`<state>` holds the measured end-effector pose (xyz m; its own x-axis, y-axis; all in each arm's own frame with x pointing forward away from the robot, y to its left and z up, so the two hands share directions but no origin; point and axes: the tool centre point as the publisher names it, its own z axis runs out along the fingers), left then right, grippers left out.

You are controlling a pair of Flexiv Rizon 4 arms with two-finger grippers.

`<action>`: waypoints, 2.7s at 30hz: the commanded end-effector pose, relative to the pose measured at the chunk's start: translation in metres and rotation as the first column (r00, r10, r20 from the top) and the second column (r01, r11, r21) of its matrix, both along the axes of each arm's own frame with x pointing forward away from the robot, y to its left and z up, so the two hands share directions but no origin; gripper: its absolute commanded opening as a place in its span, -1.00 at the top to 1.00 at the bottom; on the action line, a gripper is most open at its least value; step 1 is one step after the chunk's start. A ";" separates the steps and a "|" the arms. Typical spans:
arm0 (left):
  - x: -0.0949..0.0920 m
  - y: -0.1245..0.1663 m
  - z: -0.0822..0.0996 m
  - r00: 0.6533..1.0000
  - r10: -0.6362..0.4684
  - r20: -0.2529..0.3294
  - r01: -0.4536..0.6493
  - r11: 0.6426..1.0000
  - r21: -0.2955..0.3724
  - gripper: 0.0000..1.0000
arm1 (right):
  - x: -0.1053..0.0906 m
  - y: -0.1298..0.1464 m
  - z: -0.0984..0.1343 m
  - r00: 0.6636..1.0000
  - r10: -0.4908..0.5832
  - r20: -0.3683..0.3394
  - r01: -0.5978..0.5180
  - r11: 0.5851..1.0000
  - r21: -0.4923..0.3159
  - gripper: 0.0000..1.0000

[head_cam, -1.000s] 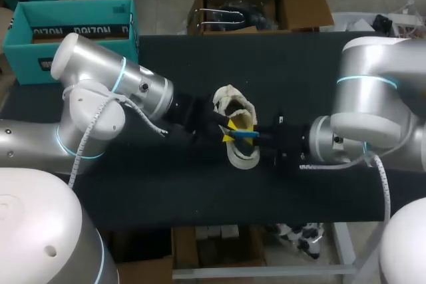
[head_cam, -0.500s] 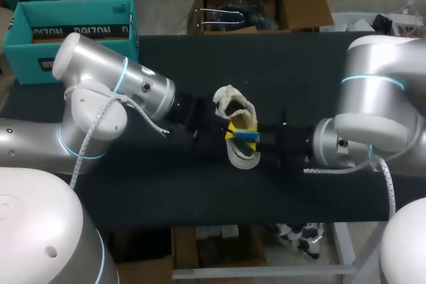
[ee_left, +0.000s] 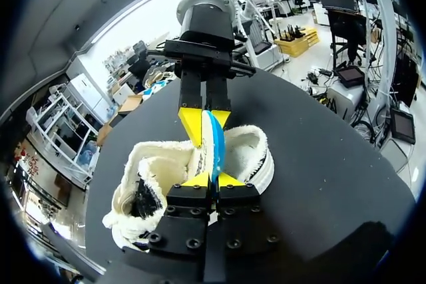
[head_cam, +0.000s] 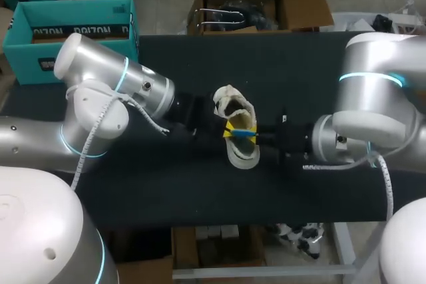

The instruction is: Open the shoe tongue, take the insole out of the shoe, put the insole back into the shoe, and pack the shoe into the shoebox

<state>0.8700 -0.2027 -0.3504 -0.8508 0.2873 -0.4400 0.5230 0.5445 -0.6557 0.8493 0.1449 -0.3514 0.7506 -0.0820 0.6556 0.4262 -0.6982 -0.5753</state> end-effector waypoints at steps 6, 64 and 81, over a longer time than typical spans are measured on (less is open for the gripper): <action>0.006 0.001 -0.003 1.000 -0.004 -0.029 0.003 1.000 -0.013 0.31 | 0.016 0.008 -0.012 0.999 0.022 -0.033 -0.022 1.000 0.007 1.00; -0.032 0.065 0.080 0.884 0.157 -0.441 -0.190 0.981 -0.032 -1.00 | -0.014 0.020 -0.032 0.964 0.090 -0.250 -0.122 0.986 -0.114 1.00; -0.062 0.108 0.100 0.768 0.338 -0.544 -0.348 0.933 0.089 -1.00 | -0.045 0.013 0.009 0.968 0.081 -0.237 -0.127 0.974 -0.186 0.43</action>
<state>0.8163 -0.1032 -0.2549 -0.9899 -0.0536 0.1309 -0.1363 0.6085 -0.7817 0.8138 0.1608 -0.3666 0.8488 0.0558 0.5258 0.3864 -0.7442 -0.5448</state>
